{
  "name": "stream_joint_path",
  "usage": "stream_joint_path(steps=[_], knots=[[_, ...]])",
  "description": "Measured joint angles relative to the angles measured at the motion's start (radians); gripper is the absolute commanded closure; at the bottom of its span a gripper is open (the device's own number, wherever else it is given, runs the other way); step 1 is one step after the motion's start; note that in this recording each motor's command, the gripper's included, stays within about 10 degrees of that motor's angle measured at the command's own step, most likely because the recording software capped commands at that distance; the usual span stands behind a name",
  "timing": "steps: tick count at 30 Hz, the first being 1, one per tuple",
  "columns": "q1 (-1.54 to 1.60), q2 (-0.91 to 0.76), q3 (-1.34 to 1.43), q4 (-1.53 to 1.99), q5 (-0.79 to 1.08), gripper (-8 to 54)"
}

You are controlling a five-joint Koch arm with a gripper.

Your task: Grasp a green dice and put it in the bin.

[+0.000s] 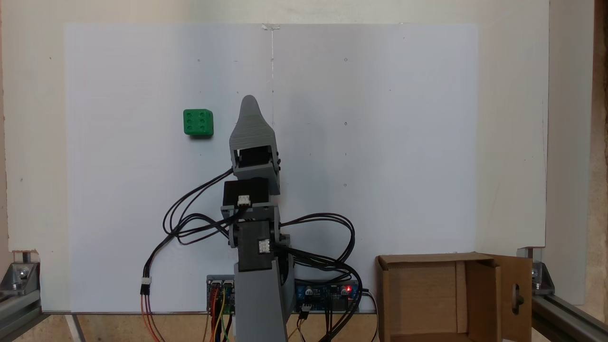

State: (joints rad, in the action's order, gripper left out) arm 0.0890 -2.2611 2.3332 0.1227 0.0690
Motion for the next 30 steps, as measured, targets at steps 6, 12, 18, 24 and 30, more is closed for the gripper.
stream_joint_path(steps=[6, 12, 18, 24, 30], knots=[[0.031, 0.000, -0.196, 0.385, -0.107, 2.5], [0.092, 0.023, -0.502, 0.753, -0.198, 2.5], [0.133, 0.123, -0.583, 0.908, -0.242, 2.5], [0.201, 0.275, -0.684, 0.908, -0.305, 2.4], [0.275, 0.414, -0.867, 0.908, -0.390, 2.4]])
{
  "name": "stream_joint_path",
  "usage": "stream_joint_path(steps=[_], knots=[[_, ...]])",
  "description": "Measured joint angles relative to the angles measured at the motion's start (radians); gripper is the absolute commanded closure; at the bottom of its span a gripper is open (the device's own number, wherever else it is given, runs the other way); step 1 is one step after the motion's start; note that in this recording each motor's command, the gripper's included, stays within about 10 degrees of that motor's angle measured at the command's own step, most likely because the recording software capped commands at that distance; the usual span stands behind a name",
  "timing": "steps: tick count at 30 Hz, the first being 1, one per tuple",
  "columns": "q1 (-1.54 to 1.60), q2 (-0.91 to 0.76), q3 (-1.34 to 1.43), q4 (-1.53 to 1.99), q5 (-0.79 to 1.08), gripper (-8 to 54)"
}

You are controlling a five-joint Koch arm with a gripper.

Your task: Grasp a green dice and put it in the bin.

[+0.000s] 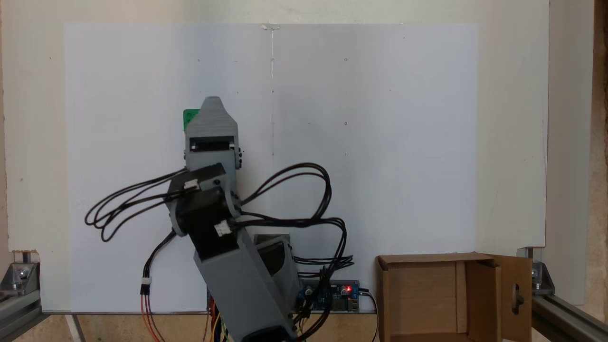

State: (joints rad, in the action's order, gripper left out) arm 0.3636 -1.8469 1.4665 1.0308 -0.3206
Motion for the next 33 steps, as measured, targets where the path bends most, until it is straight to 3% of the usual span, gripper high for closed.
stream_joint_path(steps=[6, 20, 33], knots=[[0.054, 0.118, -0.103, 0.000, -0.087, 2.4], [0.083, 0.175, -0.112, 0.000, -0.319, 2.1], [0.225, 0.376, -0.112, -0.121, -0.333, 2.4]])
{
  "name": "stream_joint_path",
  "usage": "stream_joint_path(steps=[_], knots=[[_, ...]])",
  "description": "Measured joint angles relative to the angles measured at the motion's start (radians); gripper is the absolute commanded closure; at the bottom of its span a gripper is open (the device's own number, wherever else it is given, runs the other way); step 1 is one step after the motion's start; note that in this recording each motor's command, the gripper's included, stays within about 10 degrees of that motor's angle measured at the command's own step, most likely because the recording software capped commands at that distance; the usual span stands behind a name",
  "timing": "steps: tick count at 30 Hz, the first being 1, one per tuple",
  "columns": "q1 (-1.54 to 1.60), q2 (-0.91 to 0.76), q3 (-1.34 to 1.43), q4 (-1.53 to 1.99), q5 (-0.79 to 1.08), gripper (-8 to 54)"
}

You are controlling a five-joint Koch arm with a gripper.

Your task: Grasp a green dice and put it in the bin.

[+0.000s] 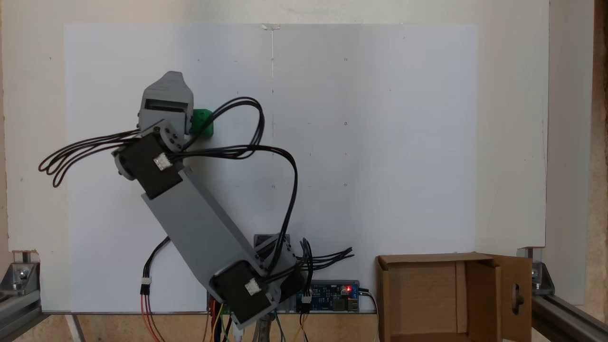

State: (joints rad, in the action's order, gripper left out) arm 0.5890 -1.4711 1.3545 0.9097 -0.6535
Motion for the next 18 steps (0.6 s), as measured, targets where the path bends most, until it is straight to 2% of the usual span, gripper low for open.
stream_joint_path(steps=[7, 18], knots=[[0.025, 0.067, 0.000, 0.018, 0.000, 2.6], [0.000, 0.077, 0.000, 0.083, 0.000, 4.0]])
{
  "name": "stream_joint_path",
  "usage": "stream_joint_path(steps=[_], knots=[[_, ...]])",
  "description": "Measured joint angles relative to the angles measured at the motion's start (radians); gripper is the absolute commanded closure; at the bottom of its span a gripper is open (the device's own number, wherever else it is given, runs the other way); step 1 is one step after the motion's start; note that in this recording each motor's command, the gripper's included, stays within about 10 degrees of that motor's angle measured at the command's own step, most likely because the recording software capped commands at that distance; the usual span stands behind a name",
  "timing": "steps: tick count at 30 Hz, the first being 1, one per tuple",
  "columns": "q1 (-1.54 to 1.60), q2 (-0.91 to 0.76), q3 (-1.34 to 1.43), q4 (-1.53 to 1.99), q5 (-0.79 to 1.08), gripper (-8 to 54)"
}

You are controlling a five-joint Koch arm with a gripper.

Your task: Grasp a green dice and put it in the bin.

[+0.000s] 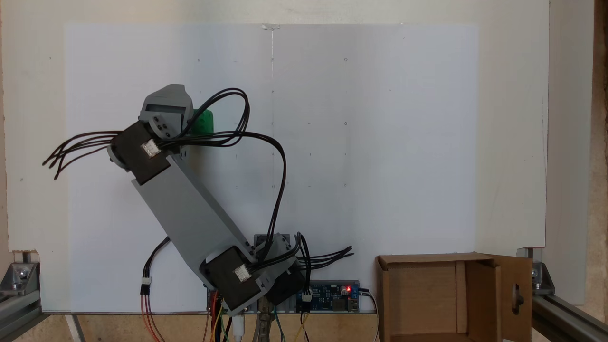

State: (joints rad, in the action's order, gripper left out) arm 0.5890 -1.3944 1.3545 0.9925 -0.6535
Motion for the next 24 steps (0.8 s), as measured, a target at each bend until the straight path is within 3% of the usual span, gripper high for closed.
stream_joint_path(steps=[24], knots=[[-0.048, 0.002, 0.000, 0.021, 0.002, 1.1]])
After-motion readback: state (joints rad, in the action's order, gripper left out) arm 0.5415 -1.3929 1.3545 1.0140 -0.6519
